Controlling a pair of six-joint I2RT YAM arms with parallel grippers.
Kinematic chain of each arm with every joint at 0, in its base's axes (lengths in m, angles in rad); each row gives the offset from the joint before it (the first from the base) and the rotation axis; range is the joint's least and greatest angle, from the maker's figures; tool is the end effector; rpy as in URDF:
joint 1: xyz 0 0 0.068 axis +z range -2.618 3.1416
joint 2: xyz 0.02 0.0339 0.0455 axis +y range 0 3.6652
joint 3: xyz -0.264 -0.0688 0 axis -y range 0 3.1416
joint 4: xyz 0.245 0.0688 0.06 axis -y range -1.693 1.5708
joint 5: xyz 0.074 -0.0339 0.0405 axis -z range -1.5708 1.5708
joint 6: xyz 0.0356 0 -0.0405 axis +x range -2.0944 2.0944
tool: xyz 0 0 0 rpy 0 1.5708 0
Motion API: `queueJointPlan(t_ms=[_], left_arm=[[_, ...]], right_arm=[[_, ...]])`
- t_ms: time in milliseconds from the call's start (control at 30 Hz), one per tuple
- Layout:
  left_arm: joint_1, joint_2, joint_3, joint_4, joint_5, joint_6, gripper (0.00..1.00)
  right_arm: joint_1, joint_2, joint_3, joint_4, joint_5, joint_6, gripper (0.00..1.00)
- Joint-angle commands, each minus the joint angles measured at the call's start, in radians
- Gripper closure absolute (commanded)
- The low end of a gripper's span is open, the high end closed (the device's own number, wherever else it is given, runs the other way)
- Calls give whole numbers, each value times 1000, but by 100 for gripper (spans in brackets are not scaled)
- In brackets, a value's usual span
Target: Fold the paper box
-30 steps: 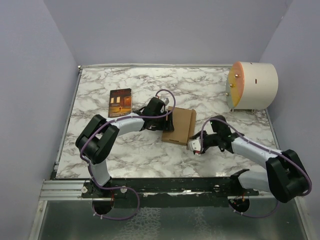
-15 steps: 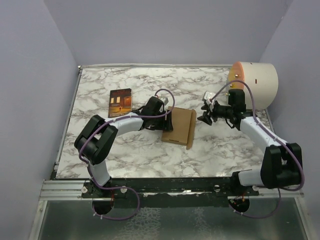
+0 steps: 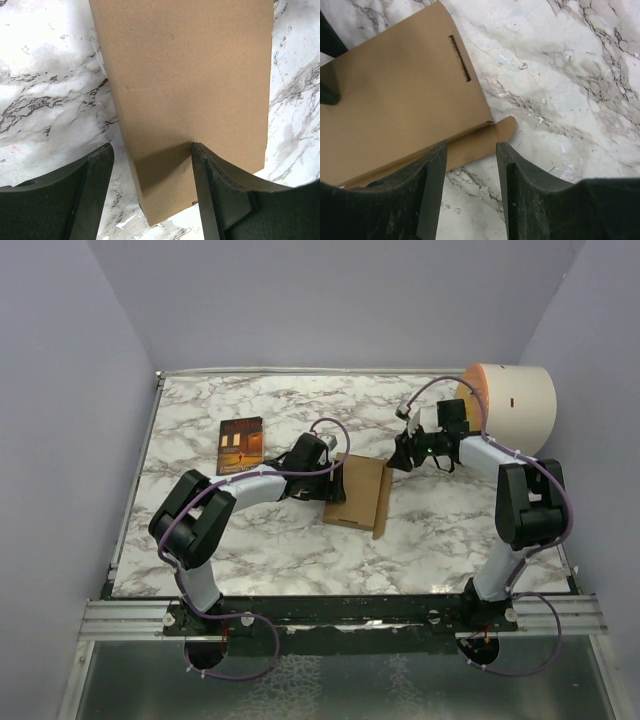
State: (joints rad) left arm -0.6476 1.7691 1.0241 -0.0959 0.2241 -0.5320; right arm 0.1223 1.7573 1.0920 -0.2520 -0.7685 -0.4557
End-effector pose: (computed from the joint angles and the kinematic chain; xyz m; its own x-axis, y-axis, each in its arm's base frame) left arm 0.2865 -0.2267 0.1693 -0.8705 0.0384 -0.4906 0.3073 0.8211 -0.4810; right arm 0.3536 0.0684 0.1898 -0.4844 -0.3783 -0.7888 -0.8022 0.5518 0.2280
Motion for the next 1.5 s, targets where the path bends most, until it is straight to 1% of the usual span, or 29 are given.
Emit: queueJointPlan(t_ms=[0, 167, 300, 600, 733, 933, 1133, 1333, 1467], left_arm=[[6, -23, 14, -17, 26, 16, 34], [8, -14, 23, -20, 30, 20, 34], [9, -13, 25, -22, 31, 22, 34], [14, -11, 23, -22, 33, 23, 34], [14, -8, 25, -19, 35, 24, 35], [15, -4, 30, -24, 38, 25, 35], [19, 1, 34, -27, 38, 27, 35], [22, 5, 39, -33, 41, 33, 35], [29, 3, 44, -41, 42, 43, 35]], right_arm=[[-6, 80, 77, -49, 56, 13, 56], [-6, 143, 111, -63, 53, 17, 63], [-6, 177, 131, -60, 78, 26, 63], [-21, 226, 169, -69, 68, 34, 62], [-30, 251, 181, -79, 29, 30, 61], [-30, 276, 201, -103, -70, 7, 59], [-30, 279, 211, -154, -183, -70, 57], [-30, 270, 229, -246, -271, -209, 53], [-31, 282, 261, -344, -300, -320, 51]])
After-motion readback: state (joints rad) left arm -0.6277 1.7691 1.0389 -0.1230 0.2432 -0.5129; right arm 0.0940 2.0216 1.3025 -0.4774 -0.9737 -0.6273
